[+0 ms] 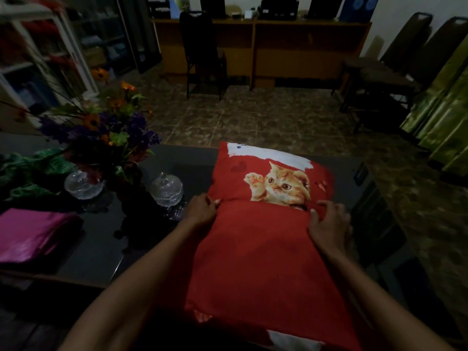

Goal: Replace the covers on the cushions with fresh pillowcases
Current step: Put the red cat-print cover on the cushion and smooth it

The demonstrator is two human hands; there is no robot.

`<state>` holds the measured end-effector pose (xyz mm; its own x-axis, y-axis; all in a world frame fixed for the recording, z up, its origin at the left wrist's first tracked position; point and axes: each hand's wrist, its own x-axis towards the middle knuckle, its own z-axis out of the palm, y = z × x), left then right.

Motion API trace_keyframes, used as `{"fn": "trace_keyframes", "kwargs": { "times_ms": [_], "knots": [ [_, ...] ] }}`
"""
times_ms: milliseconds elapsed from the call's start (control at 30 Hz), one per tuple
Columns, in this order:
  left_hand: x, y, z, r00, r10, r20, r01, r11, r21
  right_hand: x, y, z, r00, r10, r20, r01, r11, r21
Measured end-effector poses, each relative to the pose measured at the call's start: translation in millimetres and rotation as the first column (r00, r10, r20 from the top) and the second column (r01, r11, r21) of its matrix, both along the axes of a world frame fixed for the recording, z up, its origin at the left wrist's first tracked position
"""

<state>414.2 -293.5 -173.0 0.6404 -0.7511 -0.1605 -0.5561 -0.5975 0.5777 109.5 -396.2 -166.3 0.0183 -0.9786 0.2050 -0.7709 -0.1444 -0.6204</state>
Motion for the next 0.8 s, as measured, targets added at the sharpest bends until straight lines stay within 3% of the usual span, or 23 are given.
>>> {"fn": "trace_keyframes", "kwargs": {
  "times_ms": [100, 300, 400, 567, 700, 800],
  "knots": [
    [-6, 3, -2, 0.992, 0.108, -0.066, -0.103, 0.992, 0.078, 36, 36, 22, 0.977, 0.172, -0.124, -0.18, 0.982, -0.052],
    [-9, 12, 6, 0.978, 0.156, -0.139, -0.155, 0.988, 0.019, 101, 68, 14, 0.86, 0.449, -0.24, -0.399, 0.887, 0.231],
    [3, 27, -2, 0.95, 0.155, -0.272, -0.129, 0.985, 0.112, 105, 63, -6, 0.808, 0.475, -0.349, -0.385, 0.874, 0.298],
    [12, 66, -35, 0.814, 0.048, -0.578, -0.061, 0.998, -0.002, 107, 65, -10, 0.797, 0.436, -0.417, -0.351, 0.897, 0.269],
    [-7, 100, -12, 0.828, 0.146, -0.542, -0.116, 0.989, 0.089, 111, 86, -9, 0.783, 0.404, -0.473, -0.339, 0.914, 0.221],
    [-16, 106, -1, 0.769, 0.214, -0.602, -0.174, 0.977, 0.125, 111, 89, -4, 0.776, 0.417, -0.473, -0.336, 0.908, 0.249]
  ]
}}
